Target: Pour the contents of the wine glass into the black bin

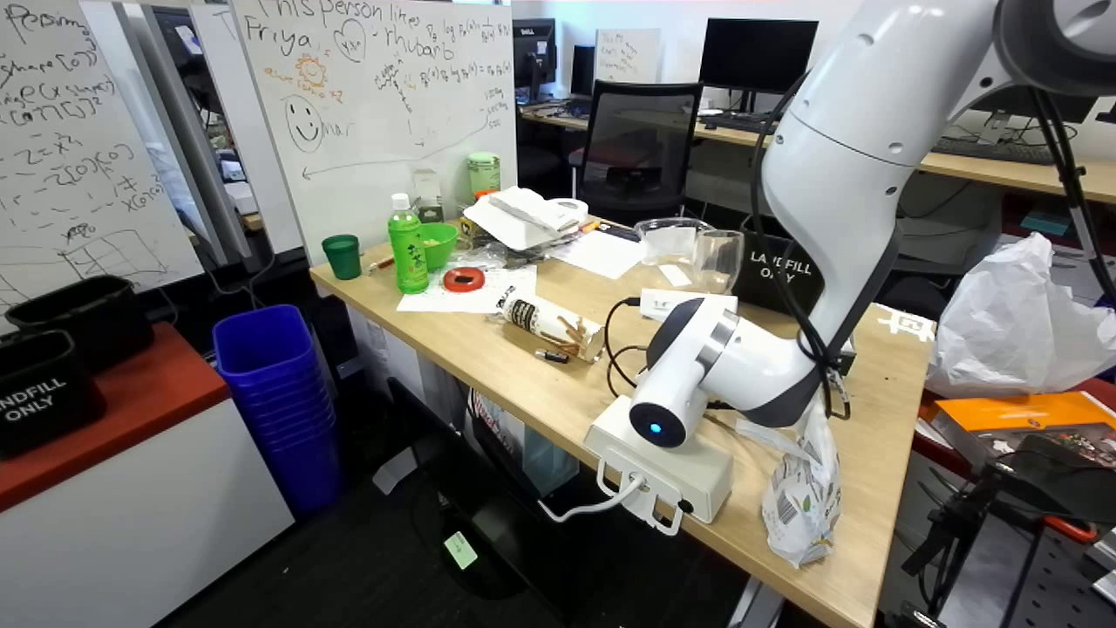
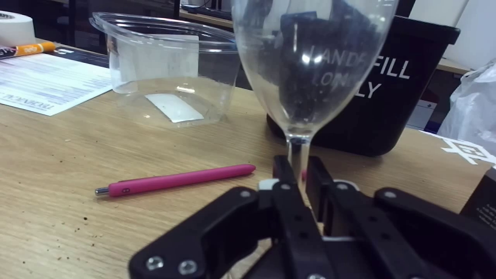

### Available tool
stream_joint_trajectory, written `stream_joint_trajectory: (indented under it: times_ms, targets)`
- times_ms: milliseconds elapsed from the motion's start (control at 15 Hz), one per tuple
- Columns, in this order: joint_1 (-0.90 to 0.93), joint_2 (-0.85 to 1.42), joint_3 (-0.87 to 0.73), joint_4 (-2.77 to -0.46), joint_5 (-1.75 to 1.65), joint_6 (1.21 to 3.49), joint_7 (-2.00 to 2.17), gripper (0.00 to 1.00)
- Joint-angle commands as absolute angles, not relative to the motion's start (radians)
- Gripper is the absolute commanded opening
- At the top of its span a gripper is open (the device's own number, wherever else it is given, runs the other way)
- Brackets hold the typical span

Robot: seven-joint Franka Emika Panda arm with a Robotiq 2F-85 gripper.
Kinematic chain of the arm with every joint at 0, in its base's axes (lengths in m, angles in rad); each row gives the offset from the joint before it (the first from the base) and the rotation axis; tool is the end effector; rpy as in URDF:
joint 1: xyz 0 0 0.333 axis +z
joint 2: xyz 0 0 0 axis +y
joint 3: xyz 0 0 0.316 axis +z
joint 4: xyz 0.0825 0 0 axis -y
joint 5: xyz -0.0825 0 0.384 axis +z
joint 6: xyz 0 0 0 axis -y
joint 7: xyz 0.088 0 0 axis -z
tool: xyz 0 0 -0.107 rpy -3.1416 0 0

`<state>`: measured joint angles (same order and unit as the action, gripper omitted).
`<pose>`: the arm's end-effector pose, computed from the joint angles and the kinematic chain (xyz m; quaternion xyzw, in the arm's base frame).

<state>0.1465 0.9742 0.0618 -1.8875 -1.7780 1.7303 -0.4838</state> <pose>0.5445 0.0259 -0.0023 0.3461 0.6731 -0.4061 0.5122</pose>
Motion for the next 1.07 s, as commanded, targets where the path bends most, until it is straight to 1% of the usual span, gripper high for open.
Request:
stream_joint_trajectory:
  times_ms: [0,67,200,400,467,533,600,733,800,1000]
  targets:
    - [0.149,0.997,0.068,-1.861,-1.758,1.709,-0.511,0.16]
    - [0.149,0.997,0.068,-1.862,-1.76,1.709,-0.511,0.2]
    - [0.15,0.997,0.068,-1.862,-1.761,1.709,-0.511,0.21]
    - [0.15,0.998,0.068,-1.862,-1.761,1.708,-0.512,0.2]
    - [0.15,0.997,0.068,-1.862,-1.76,1.708,-0.513,0.27]
    - [0.15,0.997,0.068,-1.862,-1.76,1.709,-0.515,0.41]
    - [0.149,0.994,0.069,-1.865,-1.762,1.714,-0.52,0.52]
    - [0.145,0.976,0.067,-1.885,-1.779,1.725,-0.493,0.66]
    - [0.145,0.976,0.067,-1.884,-1.779,1.725,-0.493,0.49]
    - [0.145,0.976,0.067,-1.884,-1.779,1.725,-0.493,0.66]
